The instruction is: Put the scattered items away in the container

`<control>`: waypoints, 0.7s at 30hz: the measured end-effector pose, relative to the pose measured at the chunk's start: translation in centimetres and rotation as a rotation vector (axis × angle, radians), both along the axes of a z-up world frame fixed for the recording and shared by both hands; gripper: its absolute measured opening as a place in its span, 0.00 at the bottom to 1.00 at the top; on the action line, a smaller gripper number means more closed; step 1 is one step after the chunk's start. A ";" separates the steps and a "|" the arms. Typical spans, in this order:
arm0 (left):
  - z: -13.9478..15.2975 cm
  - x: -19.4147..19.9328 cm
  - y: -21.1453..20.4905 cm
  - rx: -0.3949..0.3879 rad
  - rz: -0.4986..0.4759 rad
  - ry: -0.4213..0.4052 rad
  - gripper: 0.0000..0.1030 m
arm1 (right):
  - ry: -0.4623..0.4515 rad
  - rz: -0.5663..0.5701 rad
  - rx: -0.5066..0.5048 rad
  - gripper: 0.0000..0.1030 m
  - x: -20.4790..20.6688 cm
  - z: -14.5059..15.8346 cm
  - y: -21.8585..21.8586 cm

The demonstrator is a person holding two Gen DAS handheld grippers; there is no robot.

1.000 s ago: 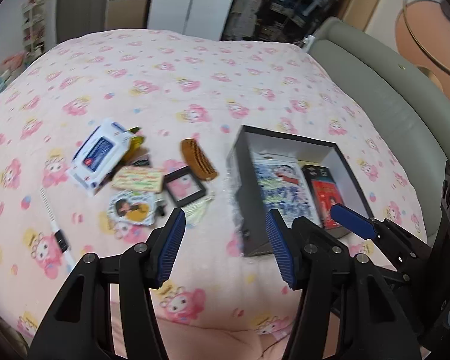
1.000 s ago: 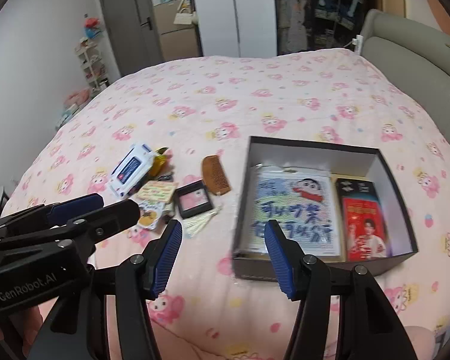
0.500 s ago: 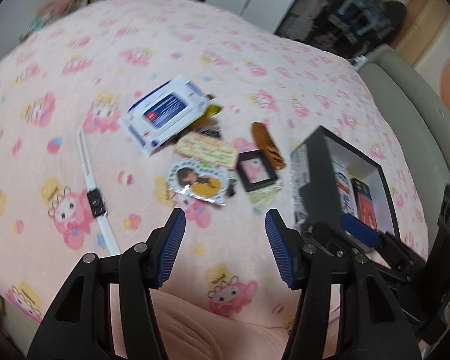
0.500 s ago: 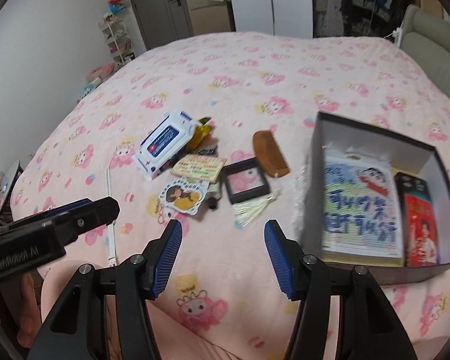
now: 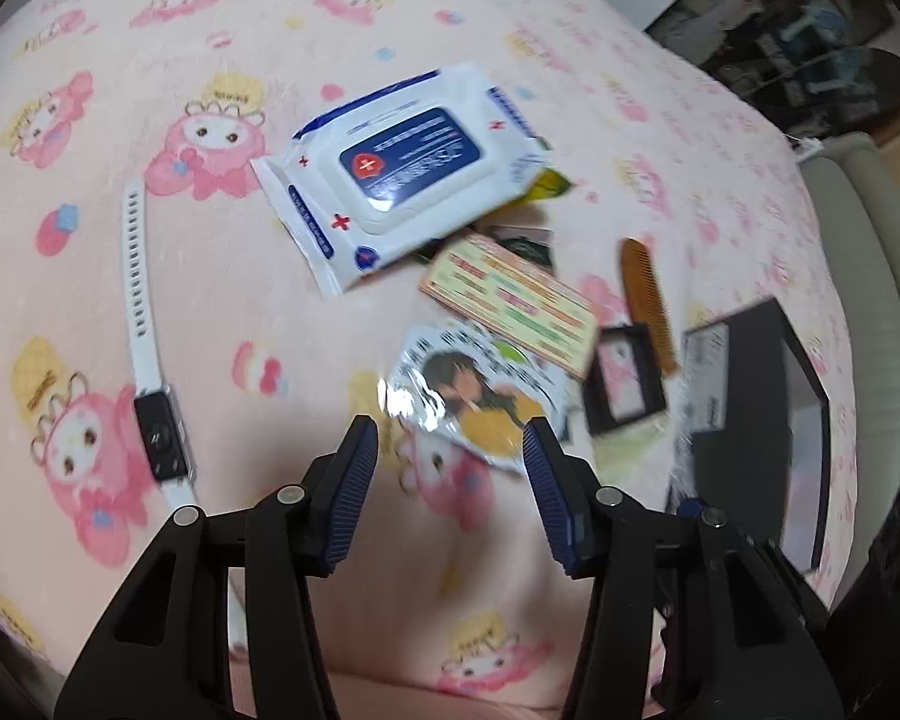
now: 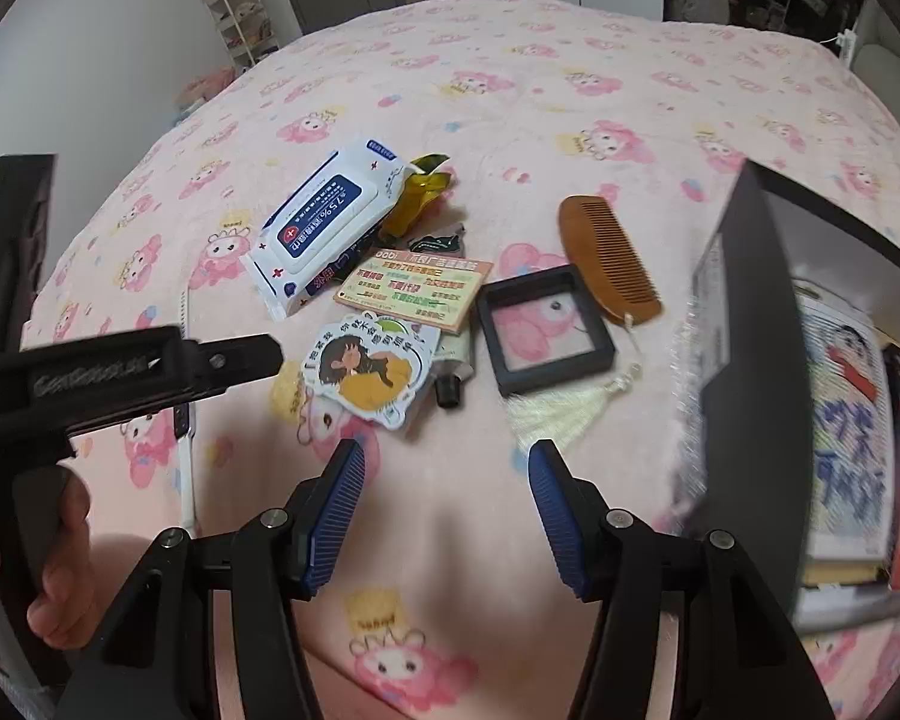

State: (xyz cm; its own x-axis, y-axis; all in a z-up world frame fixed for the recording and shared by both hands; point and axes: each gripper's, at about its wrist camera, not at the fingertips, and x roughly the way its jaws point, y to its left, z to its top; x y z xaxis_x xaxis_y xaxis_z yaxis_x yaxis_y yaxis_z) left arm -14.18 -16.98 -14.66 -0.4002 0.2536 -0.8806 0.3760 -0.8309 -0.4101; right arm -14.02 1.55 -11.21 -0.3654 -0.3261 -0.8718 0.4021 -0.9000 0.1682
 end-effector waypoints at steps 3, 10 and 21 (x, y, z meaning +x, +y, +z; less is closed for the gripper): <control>-1.7 -1.3 -1.0 0.023 0.023 -0.035 0.49 | -0.021 0.015 -0.007 0.52 -1.1 -1.3 -0.8; -4.5 -3.1 -2.4 0.066 0.051 -0.084 0.49 | -0.071 0.047 -0.025 0.52 -2.9 -4.0 -2.4; -4.9 -3.1 0.7 0.132 -0.108 -0.111 0.44 | -0.075 0.034 -0.094 0.42 -3.2 -4.0 -1.8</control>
